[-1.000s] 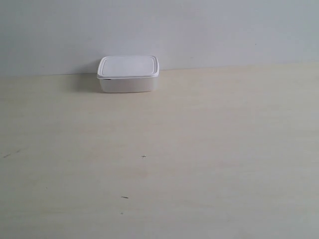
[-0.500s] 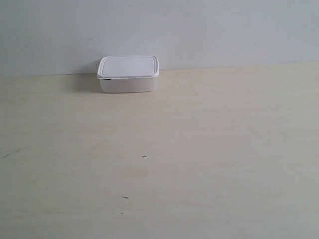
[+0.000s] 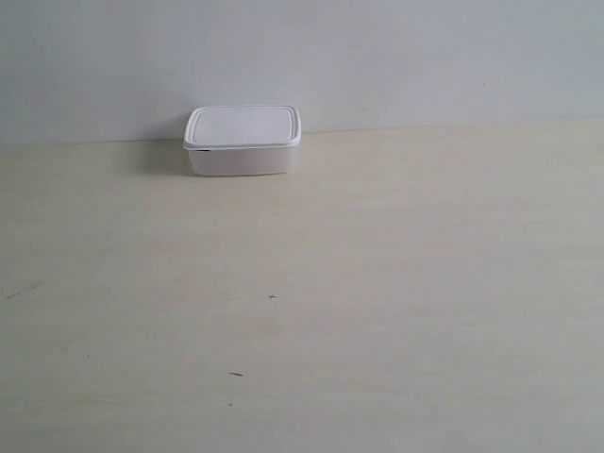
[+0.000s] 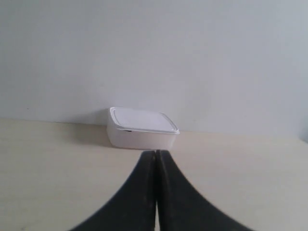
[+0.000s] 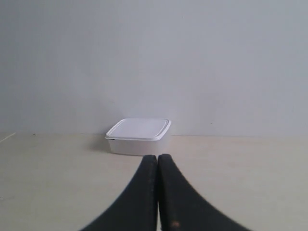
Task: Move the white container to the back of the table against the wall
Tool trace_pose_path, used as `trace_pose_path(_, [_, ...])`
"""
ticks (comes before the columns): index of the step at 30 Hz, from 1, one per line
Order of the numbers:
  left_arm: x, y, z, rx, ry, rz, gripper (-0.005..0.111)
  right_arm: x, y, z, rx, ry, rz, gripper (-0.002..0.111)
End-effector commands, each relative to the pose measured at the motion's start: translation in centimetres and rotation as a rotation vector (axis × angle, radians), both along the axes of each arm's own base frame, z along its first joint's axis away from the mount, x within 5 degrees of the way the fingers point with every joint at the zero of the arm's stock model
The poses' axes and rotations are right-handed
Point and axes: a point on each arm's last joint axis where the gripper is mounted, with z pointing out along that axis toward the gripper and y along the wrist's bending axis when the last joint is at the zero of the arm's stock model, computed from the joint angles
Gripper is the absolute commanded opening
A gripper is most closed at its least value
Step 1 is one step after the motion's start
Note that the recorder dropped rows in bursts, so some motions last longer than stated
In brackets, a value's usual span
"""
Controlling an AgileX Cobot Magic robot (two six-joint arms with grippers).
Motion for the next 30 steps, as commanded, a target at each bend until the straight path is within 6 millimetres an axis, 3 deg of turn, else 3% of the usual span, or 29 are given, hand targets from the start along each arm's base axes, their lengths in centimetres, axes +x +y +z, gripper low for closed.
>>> trace_pose_path(1, [0.0,0.0,-0.3,0.047,0.021,0.000,0.000,0.2,0.0,-1.6,-0.012,-0.019,-0.010,0.000])
trace_pose_path(14, [-1.1,0.5,-1.1,0.044,0.010,0.047,0.000,0.3,0.0,-7.1,-0.130,0.019,-0.006,0.000])
trace_pose_path(23, [-2.0,1.2,-0.8,0.037,-0.050,0.134,0.000,0.3,0.0,-7.2,-0.154,0.013,-0.003,0.000])
trace_pose_path(30, [-2.4,1.5,-2.2,0.046,0.088,0.185,0.000,0.3,0.0,-7.2,-0.209,-0.008,0.004,0.000])
